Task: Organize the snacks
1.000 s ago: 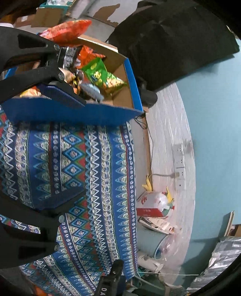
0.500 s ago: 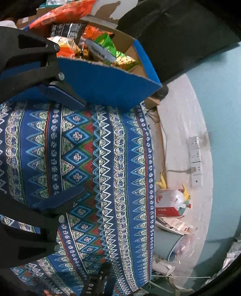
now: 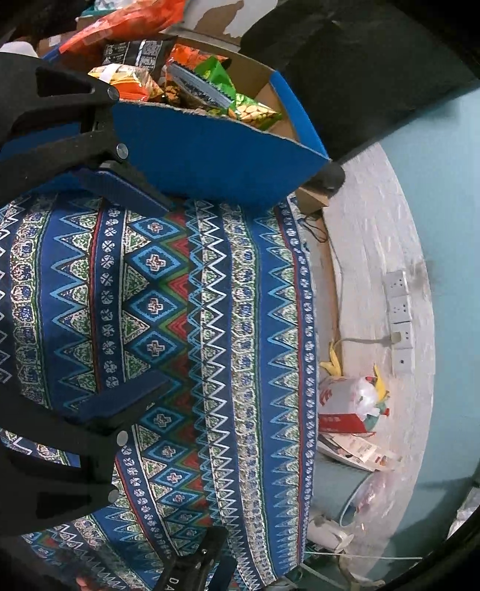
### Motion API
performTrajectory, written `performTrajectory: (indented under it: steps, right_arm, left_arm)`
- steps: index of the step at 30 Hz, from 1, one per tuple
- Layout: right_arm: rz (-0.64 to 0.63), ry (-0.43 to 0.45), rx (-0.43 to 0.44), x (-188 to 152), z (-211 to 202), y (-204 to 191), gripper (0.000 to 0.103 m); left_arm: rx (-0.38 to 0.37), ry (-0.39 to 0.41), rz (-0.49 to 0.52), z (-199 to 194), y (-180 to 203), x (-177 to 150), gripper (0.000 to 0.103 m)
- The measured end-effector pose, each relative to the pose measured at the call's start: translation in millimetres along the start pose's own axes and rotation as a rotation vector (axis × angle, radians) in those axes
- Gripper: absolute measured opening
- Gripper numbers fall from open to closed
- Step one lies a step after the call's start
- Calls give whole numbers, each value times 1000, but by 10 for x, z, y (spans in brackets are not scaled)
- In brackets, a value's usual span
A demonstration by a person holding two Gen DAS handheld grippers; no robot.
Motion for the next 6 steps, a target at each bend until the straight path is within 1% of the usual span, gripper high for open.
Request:
performTrajectory:
  steps: [1,6]
  right_arm:
    - [-1,3,3,22,0,-8,75]
    - [-18,10,9,54,-2,-79,75]
  left_arm:
    - [-5,5,6,-16,15,2,90]
    - [-13,18,31,-86,71,5,90]
Point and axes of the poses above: each gripper's, at about its wrist camera, not at the fingertips, and z roughly the way its jaws point, y to its right, x to its top, the point moved 3 cm from there along z, roughly the way its jaws point, and after that the axes turned 13 degrees about y, right-handed, at the moved point
